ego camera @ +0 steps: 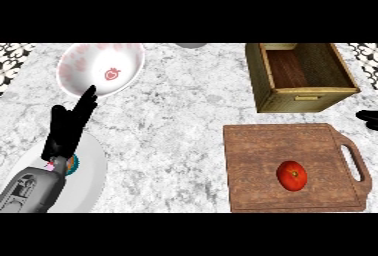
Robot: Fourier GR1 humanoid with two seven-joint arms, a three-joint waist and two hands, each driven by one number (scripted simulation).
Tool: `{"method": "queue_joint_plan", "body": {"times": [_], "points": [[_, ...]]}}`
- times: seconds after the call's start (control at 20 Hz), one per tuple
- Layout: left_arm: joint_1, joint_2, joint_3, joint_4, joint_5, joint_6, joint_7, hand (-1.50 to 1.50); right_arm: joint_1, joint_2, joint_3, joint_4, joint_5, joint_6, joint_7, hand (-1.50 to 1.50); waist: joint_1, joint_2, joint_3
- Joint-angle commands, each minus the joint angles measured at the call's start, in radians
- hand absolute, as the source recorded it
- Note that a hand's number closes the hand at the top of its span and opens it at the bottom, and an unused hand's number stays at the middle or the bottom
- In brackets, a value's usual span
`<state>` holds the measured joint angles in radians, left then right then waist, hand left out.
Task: Pick the tomato from the cutting board and place it in the basket
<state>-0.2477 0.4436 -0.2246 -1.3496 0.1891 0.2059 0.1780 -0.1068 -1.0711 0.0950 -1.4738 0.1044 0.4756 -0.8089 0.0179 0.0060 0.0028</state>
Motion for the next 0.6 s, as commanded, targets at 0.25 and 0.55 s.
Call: {"method": "queue_joint_plan", "body": {"times": [0.25,0.55], "points": [[-0.046,-0.072,-0.002,0.049,-0.058,0.044,0.002,0.0,-0.067,0.081,0.114,0.179,0.072,0.011,-0.216,-1.5,-0.003,0.002,-0.001],[-0.041,-0.034,0.04,0.047,-0.042,-0.012,0.012,0.0,-0.094,0.133,0.203,0.216,0.119,-0.032,-0.217,-1.5,-0.006,0.0,-0.002]]}}
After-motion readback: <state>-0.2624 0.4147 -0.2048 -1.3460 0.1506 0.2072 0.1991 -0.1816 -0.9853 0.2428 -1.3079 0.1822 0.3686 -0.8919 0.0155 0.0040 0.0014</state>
